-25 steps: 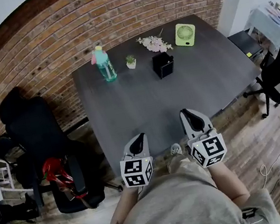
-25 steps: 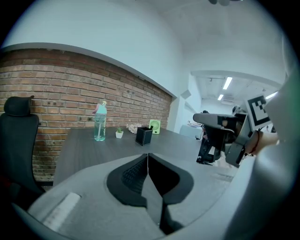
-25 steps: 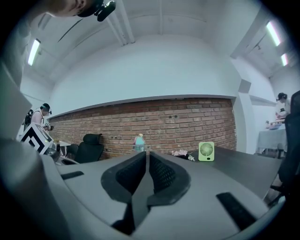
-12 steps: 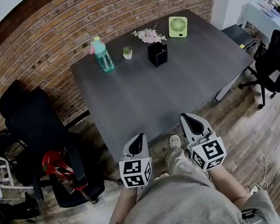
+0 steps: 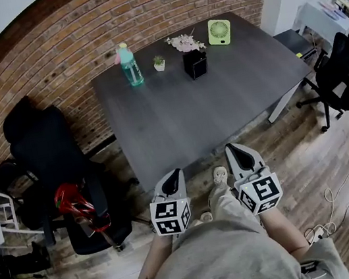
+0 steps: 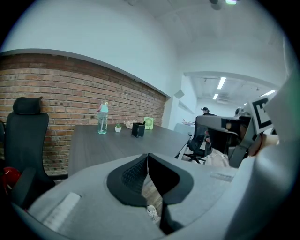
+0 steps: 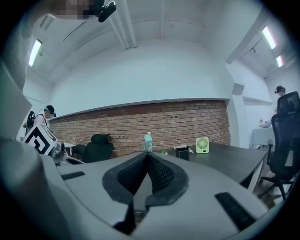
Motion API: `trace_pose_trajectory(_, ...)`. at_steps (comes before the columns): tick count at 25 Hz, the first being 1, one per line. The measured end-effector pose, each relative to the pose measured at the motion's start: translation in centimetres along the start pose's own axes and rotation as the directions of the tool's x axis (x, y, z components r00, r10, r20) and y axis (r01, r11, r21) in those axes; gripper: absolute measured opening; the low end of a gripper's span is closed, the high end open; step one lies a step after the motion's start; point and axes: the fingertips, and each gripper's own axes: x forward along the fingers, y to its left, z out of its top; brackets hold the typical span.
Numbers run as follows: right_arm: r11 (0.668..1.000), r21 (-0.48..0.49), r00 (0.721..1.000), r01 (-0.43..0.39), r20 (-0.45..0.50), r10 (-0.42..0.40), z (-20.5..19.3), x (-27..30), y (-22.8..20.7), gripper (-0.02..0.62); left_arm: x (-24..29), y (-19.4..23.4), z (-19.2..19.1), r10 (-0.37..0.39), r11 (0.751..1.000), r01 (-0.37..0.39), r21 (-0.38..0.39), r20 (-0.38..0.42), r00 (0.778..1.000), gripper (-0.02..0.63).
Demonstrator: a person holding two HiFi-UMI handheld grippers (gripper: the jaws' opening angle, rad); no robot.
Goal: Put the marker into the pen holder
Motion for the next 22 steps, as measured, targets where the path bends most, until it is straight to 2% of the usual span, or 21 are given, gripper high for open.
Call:
trace_pose_trajectory(9,1.000,-0.003,1.000,-0.001,0.005,0.001,0.2,-1.6,1.0,0.003,-1.8,-0.6,-0.4,0.004,1.000,-0.004,-0.004,0.007,1.000,0.018)
trace_pose_trajectory(22,1.000,-0.010,1.000,0.014,0.009,-0.014,-0.1,-1.8,0.6,0.003,-1.6,-1.2,-0.9,-0.002,1.000,0.002,-0.002,0.002,1.000,0.018)
